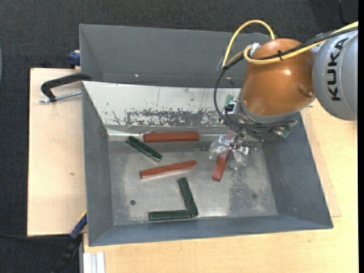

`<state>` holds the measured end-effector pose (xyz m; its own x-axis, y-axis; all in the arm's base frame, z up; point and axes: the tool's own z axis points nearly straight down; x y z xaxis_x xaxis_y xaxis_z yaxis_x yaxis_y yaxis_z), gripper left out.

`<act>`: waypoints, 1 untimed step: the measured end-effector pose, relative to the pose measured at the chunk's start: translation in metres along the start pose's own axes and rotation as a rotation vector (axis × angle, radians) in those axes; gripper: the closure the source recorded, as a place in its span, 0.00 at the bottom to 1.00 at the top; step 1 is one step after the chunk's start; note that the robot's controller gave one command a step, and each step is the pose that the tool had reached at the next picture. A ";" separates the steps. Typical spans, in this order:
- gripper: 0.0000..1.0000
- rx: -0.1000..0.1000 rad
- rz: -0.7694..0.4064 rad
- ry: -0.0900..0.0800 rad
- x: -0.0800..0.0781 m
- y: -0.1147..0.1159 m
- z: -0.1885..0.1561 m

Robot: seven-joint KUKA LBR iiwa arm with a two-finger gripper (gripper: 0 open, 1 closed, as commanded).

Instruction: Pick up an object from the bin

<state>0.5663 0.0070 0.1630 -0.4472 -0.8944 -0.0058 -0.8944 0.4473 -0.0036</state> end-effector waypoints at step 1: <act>1.00 -0.002 -0.004 0.002 -0.003 -0.019 -0.061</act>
Offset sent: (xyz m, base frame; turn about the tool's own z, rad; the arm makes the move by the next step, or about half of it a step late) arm -0.0092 0.0085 0.1056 0.0026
